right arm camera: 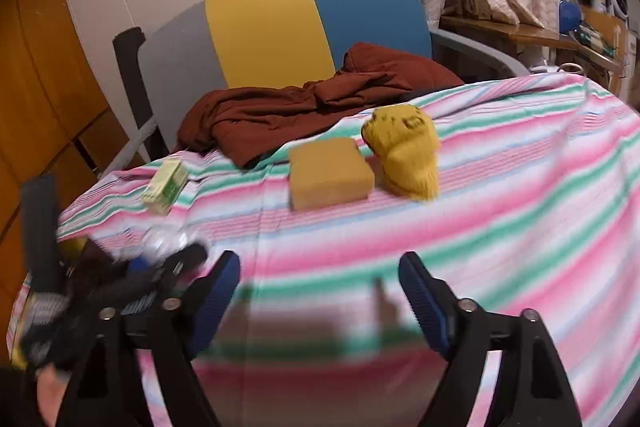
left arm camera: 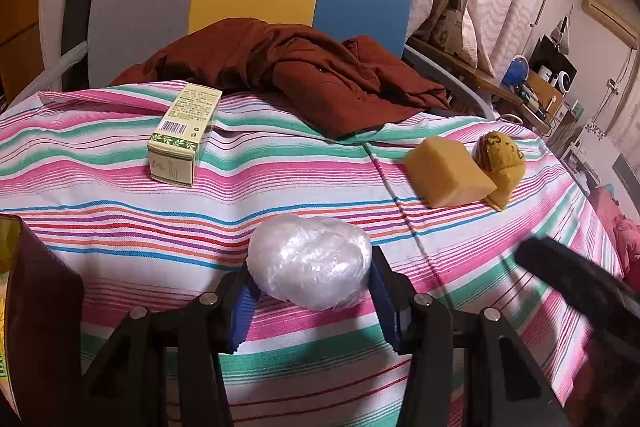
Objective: Organize objects
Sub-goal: 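Grasp the wrapped ball with left tool while right tool grasps the yellow sponge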
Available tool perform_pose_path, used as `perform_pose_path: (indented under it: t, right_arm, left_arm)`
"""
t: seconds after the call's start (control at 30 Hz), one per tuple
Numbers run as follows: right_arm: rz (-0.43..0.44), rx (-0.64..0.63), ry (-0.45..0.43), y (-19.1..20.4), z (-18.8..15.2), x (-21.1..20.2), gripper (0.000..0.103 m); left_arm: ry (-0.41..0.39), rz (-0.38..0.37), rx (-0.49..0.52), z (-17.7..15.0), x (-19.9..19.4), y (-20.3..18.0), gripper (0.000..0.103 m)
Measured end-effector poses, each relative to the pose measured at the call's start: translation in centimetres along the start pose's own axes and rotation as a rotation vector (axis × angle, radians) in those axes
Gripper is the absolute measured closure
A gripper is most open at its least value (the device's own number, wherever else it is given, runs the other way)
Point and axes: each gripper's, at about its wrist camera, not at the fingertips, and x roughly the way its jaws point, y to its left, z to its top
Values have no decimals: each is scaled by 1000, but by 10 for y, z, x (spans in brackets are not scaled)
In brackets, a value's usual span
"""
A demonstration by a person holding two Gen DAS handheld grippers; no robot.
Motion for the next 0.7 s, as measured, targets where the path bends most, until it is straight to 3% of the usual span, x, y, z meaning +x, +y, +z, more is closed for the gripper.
perform_pose_path:
  t: [0.33, 0.4, 0.43, 0.7]
  right_arm:
    - [-43, -1, 45, 0, 42, 67, 19]
    - [-68, -5, 63, 0, 43, 75, 29]
    - [-72, -2, 86, -1, 42, 82, 40]
    - [-71, -26, 52, 5, 28, 65, 45]
  left_arm:
    - [-6, -6, 4, -2, 2, 1, 51]
    - [-6, -8, 2, -3, 3, 1, 50]
    - [-7, -9, 0, -3, 3, 1, 50]
    - [-9, -8, 0, -3, 3, 1, 50]
